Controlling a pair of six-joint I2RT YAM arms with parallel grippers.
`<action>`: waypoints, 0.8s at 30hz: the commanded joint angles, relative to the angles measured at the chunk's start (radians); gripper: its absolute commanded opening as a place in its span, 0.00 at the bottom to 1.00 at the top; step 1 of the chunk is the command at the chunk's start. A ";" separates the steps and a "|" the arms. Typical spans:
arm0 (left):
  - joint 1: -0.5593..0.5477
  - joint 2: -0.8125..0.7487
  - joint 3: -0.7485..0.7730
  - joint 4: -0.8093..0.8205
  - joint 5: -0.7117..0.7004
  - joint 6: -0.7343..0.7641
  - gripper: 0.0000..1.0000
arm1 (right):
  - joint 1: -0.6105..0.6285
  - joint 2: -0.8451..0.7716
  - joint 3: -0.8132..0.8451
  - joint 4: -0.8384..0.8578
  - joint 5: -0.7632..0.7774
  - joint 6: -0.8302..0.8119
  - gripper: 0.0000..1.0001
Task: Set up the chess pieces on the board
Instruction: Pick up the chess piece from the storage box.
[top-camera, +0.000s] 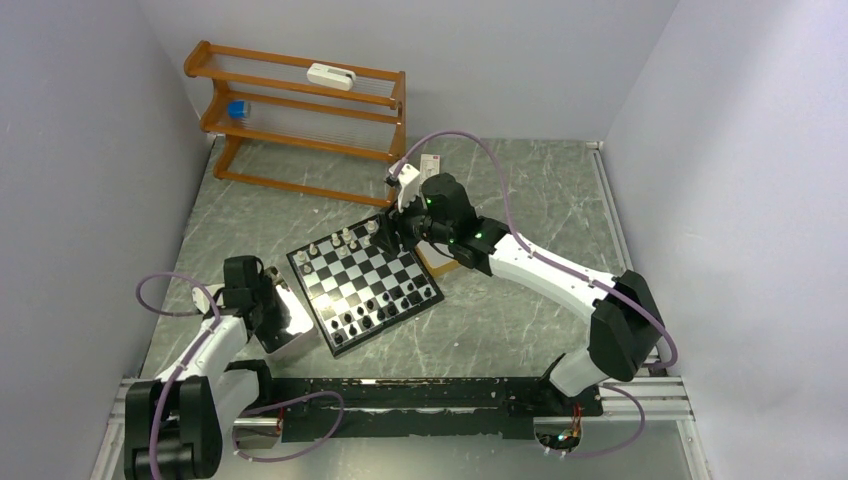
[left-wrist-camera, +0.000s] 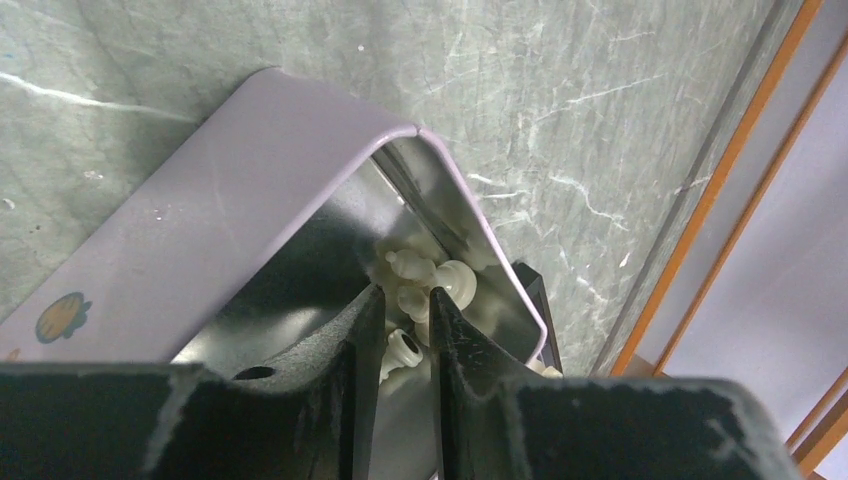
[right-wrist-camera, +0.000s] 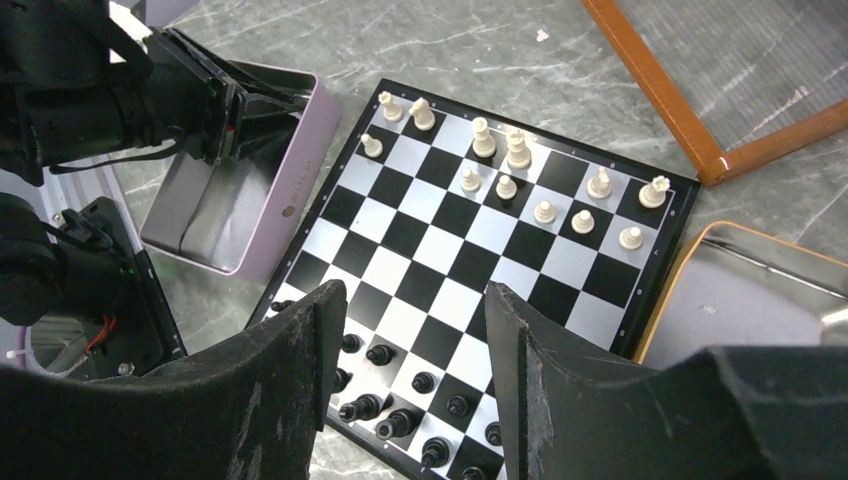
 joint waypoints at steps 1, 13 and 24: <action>0.009 0.038 -0.005 0.061 -0.008 -0.015 0.28 | 0.001 -0.008 0.030 0.010 -0.002 0.008 0.57; 0.008 0.091 0.006 0.066 -0.033 -0.011 0.27 | 0.000 0.006 0.036 0.006 -0.022 -0.002 0.57; 0.008 0.021 0.037 -0.005 -0.053 0.015 0.10 | 0.001 0.012 0.036 0.006 -0.022 -0.006 0.57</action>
